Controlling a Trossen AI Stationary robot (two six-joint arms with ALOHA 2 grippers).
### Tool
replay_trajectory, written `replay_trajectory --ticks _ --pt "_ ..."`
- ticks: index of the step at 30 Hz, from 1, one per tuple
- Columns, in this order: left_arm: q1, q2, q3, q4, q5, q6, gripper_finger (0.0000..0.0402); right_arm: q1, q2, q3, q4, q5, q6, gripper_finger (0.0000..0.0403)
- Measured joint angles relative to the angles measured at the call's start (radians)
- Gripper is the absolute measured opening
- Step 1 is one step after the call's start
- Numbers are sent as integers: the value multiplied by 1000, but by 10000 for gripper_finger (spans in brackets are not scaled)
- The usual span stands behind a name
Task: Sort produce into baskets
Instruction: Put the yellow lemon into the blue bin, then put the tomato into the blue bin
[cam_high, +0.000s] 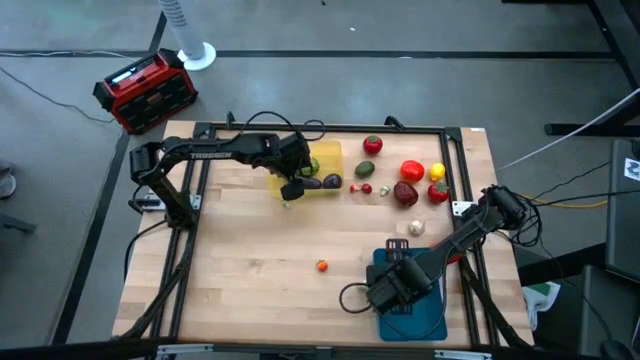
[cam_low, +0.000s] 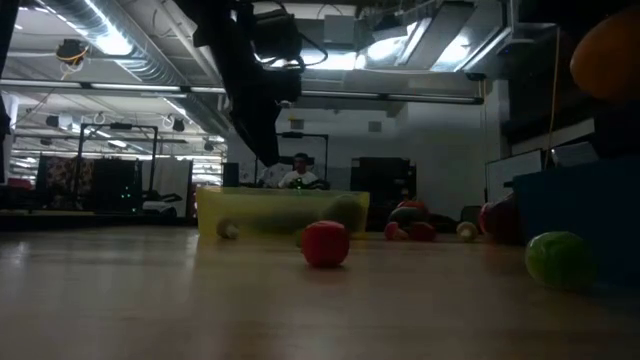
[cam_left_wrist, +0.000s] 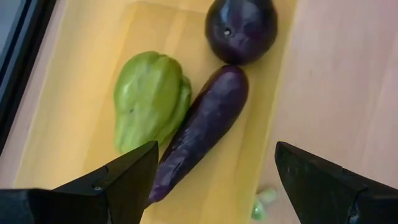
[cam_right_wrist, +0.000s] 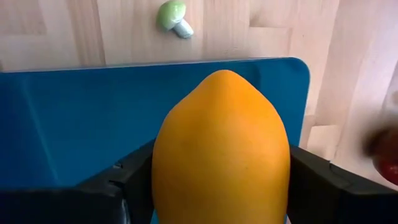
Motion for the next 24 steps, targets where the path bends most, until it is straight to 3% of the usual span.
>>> replay_trajectory --ticks 6,16,24 --pt "-34 0 0 22 0 15 320 0 9 0 -3 -17 -5 279" --pt "-117 0 0 113 0 -1 320 -1 11 0 -2 -43 -7 369" --pt "-257 0 0 122 23 -50 320 -1 11 0 -1 -14 -8 392"
